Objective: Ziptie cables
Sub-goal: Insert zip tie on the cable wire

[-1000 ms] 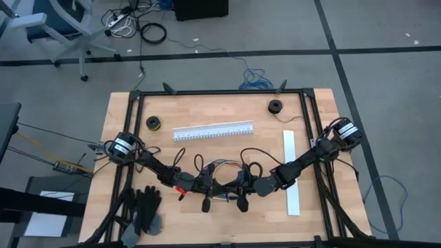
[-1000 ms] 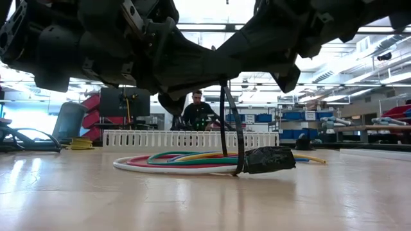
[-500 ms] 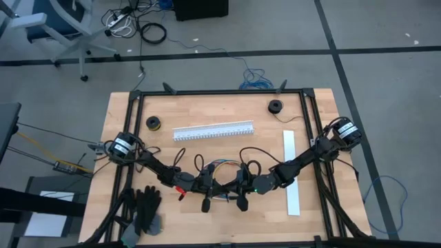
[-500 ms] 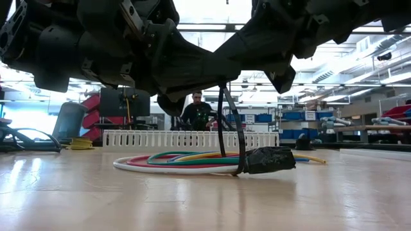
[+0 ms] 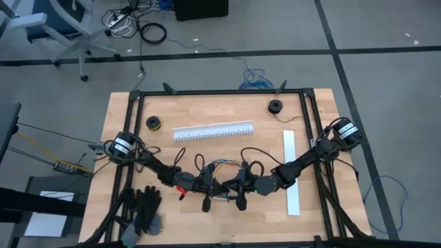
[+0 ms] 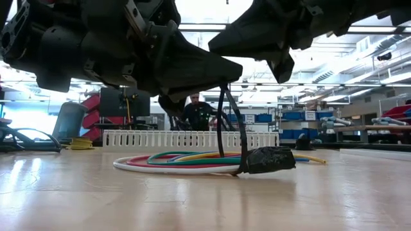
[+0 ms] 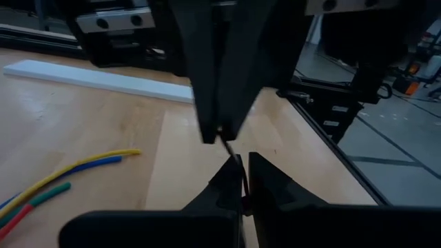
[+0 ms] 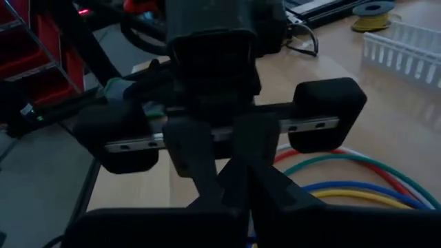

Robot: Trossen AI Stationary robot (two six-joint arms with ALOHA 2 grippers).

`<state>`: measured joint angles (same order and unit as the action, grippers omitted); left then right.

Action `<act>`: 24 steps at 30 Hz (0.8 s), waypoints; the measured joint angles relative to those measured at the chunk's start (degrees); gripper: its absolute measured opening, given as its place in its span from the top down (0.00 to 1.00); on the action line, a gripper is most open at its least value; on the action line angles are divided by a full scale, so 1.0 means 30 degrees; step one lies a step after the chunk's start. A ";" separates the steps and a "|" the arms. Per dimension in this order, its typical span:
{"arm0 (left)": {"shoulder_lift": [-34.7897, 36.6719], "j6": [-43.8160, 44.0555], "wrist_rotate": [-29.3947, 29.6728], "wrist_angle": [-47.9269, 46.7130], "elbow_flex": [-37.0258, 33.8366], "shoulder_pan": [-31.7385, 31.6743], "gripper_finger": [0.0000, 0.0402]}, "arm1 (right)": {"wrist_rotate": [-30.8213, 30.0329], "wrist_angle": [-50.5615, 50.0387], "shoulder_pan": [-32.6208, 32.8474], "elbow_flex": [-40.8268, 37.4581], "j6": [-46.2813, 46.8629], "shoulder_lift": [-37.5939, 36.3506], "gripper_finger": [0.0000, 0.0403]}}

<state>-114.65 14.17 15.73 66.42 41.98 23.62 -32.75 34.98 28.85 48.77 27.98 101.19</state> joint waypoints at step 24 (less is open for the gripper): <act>0.0015 0.0007 -0.0012 0.0029 -0.0015 0.0000 1.00 | 0.0517 -0.0597 0.0166 -0.0007 0.0298 0.0007 0.90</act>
<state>-114.61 14.20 15.69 66.51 41.93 23.62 -31.20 33.19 29.35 48.75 28.87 101.21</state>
